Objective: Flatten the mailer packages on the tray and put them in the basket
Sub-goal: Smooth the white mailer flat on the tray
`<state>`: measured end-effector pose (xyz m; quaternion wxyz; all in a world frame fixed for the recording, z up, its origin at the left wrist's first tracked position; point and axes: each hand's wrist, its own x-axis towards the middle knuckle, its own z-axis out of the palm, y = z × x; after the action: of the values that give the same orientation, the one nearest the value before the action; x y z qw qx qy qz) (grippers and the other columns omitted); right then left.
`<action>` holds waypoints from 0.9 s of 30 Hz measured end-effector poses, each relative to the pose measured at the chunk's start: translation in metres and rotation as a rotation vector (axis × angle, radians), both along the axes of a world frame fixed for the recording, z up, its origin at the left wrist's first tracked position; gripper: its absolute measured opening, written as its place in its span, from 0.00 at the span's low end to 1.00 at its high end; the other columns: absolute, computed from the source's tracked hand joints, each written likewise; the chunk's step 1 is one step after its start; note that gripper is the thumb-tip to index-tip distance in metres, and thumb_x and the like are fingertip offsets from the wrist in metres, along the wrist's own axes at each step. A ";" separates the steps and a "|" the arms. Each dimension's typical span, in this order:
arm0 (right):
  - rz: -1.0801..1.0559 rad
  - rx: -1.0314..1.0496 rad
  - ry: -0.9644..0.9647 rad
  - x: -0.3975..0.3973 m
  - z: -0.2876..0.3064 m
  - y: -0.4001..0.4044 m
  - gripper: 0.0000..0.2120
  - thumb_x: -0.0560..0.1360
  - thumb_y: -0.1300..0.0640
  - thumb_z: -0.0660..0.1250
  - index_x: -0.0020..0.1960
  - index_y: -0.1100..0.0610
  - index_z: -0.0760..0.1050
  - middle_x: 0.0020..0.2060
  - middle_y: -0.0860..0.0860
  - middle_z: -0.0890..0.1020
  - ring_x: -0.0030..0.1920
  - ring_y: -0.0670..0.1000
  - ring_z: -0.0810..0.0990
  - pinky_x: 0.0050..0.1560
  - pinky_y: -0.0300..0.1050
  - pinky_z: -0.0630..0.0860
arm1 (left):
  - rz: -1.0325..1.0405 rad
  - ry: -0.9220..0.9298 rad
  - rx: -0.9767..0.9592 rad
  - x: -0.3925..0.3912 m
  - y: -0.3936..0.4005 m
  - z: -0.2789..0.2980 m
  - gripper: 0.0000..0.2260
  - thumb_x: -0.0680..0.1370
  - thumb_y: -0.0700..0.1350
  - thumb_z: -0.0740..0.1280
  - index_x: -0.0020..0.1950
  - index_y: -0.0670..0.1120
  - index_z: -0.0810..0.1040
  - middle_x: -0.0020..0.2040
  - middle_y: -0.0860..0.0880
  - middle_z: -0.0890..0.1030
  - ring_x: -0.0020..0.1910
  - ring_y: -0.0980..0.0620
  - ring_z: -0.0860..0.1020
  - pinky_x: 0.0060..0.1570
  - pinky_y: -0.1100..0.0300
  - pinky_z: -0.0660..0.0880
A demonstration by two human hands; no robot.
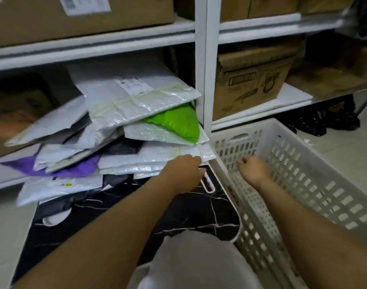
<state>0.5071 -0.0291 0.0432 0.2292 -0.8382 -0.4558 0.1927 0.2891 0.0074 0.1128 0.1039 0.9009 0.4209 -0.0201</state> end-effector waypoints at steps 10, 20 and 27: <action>0.249 0.138 0.531 -0.167 0.088 0.083 0.10 0.80 0.58 0.59 0.43 0.53 0.76 0.43 0.56 0.81 0.39 0.52 0.78 0.42 0.47 0.75 | 0.364 -0.058 -0.011 -0.165 0.011 0.016 0.18 0.82 0.52 0.56 0.68 0.45 0.69 0.66 0.42 0.72 0.64 0.43 0.71 0.60 0.52 0.69; -0.226 0.297 1.307 -0.265 0.125 0.147 0.04 0.79 0.57 0.61 0.51 0.51 0.74 0.44 0.50 0.74 0.30 0.44 0.67 0.23 0.32 0.61 | 0.503 -0.159 -0.047 -0.251 0.005 -0.007 0.15 0.81 0.50 0.58 0.64 0.44 0.72 0.62 0.45 0.75 0.61 0.46 0.73 0.59 0.56 0.69; -0.329 0.511 1.330 -0.271 0.146 0.144 0.07 0.75 0.63 0.67 0.40 0.55 0.74 0.40 0.50 0.79 0.34 0.47 0.75 0.23 0.33 0.70 | 0.531 -0.180 -0.039 -0.257 0.009 -0.002 0.14 0.82 0.48 0.58 0.63 0.43 0.74 0.62 0.44 0.77 0.60 0.45 0.74 0.58 0.55 0.71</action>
<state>0.2359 0.1153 0.1888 0.6719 -0.5221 -0.1193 0.5116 0.0317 0.0160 0.1110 0.1597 0.7551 0.6308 0.0800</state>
